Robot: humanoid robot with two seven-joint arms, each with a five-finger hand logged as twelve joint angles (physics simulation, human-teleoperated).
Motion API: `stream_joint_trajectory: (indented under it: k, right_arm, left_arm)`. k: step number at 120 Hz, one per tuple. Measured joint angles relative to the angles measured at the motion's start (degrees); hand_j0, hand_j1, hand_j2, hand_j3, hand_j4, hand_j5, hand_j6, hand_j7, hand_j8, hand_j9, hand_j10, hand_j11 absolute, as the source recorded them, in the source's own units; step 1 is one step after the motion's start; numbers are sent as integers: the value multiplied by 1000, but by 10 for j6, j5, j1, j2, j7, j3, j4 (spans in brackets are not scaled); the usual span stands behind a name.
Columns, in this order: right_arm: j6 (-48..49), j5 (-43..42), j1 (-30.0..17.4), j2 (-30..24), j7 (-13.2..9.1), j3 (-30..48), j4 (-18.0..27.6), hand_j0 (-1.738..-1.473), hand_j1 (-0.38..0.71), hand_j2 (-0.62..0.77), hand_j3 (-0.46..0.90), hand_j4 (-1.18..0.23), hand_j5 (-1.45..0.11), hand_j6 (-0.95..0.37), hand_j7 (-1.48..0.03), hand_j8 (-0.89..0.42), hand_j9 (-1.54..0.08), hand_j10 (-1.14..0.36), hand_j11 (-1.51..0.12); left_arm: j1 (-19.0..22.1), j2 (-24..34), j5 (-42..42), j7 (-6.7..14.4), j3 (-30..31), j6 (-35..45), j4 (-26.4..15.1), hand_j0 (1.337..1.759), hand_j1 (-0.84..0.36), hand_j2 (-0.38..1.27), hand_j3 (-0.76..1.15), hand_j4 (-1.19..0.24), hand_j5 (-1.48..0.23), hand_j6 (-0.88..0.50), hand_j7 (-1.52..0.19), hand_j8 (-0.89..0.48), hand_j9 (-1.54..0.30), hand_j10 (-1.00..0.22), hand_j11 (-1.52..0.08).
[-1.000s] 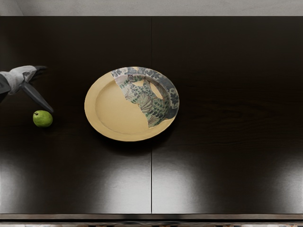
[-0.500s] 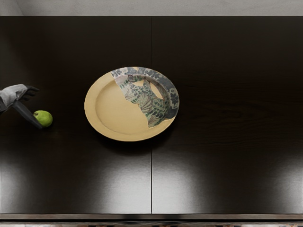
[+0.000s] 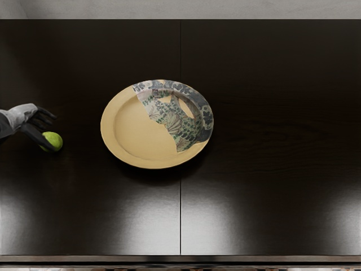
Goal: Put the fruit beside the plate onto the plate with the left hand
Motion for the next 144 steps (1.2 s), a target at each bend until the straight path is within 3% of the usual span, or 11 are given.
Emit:
stream_joint_trajectory:
  k: [57, 71, 103, 144]
  right_arm:
    - [0, 0, 0, 0, 0, 0, 0, -1658, -349, 0, 0, 0, 0, 0, 0, 0, 0, 0, 0]
    - [0, 0, 0, 0, 0, 0, 0, -1658, -349, 0, 0, 0, 0, 0, 0, 0, 0, 0, 0]
    - [0, 0, 0, 0, 0, 0, 0, -1658, -349, 0, 0, 0, 0, 0, 0, 0, 0, 0, 0]
    - [0, 0, 0, 0, 0, 0, 0, -1658, -349, 0, 0, 0, 0, 0, 0, 0, 0, 0, 0]
  left_arm:
    - [11, -8, 1, -1, 12, 1, 1, 1657, -201, 71, 0, -459, -604, -459, -605, -459, -605, -459, -605]
    - [12, -10, 1, -1, 12, 2, 1, 1657, -239, 144, 0, -502, -667, -502, -667, -502, -667, -502, -667]
    - [10, -11, 0, 0, 12, 2, 2, 1656, -292, 276, 0, -589, -793, -449, -789, -503, -792, -590, -793]
    - [-11, -26, -1, -2, 12, -3, 1, 1655, -345, 398, 0, -544, -921, -385, -913, -443, -919, -676, -922]
